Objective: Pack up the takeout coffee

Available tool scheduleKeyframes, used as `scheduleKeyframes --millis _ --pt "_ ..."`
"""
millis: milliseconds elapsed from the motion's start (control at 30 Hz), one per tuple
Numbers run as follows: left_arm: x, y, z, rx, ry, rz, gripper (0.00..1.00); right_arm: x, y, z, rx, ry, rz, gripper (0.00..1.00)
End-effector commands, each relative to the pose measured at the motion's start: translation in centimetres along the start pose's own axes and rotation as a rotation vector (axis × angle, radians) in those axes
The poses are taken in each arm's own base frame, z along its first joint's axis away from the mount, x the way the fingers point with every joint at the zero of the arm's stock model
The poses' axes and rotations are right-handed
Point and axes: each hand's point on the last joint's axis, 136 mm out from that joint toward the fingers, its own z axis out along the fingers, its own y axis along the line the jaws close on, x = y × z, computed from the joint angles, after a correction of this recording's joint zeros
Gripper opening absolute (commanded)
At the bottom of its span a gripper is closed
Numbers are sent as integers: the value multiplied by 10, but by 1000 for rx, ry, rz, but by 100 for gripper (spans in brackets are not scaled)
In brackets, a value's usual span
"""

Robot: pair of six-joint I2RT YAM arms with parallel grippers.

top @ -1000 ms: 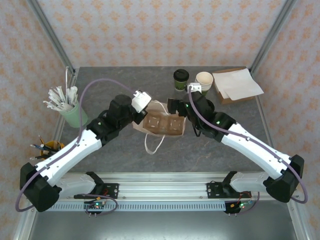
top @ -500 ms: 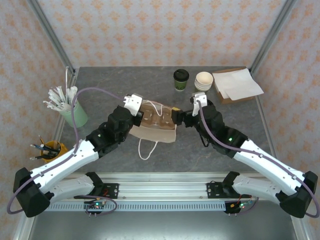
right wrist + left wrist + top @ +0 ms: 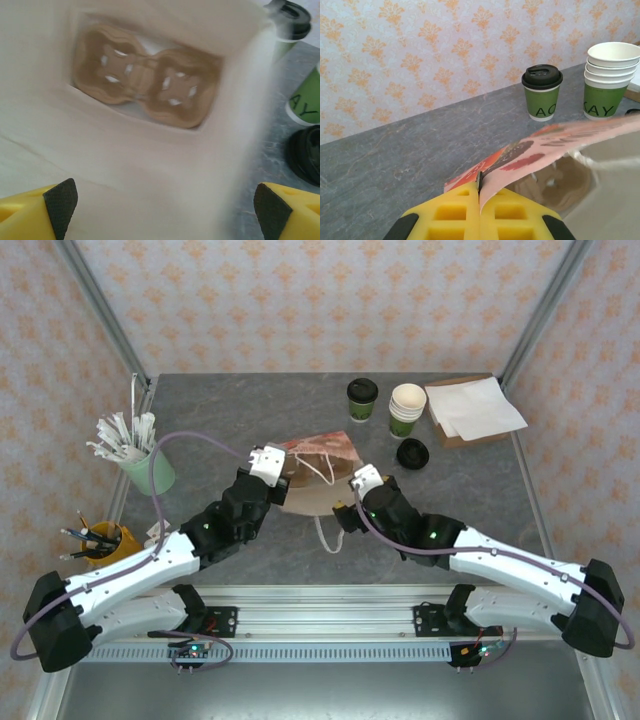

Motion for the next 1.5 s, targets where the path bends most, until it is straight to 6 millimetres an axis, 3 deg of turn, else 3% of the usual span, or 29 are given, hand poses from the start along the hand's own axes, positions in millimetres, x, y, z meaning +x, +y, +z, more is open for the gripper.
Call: scheduleKeyframes --millis 0,133,233,367,467,567,700,833,933,1000,1167,1267,1333,1467 --pt "18 3 -5 0 45 11 0 -9 -10 -5 53 -18 -60 94" --pt "28 5 -7 -3 72 47 0 15 7 8 -15 113 -193 94" --pt "32 3 -9 20 91 45 0 23 13 14 -41 147 -221 94" --pt "22 15 -9 18 171 -17 0 -22 2 2 -22 27 -114 97" --pt "22 36 -3 6 292 -113 0 -56 -8 -11 -125 24 -5 99" --pt "19 44 0 22 341 -111 0 -90 -23 -23 -226 21 115 100" --pt "18 53 2 49 433 -163 0 -141 -59 -33 -229 -61 266 100" --pt "16 47 11 96 524 -188 1 -151 -126 -6 31 48 462 100" --pt "9 37 20 151 578 -209 3 -146 -163 20 157 164 583 100" --pt "3 34 25 165 587 -221 3 -145 -176 41 189 216 609 100" --pt "4 57 38 87 614 -245 5 -161 -165 111 73 300 627 99" --pt "3 74 38 16 605 -256 10 -156 -179 155 156 327 698 99" --pt "-1 73 39 29 586 -268 12 -152 -189 182 207 315 723 99" --pt "-3 72 45 17 577 -308 13 -141 -201 219 278 288 767 99"
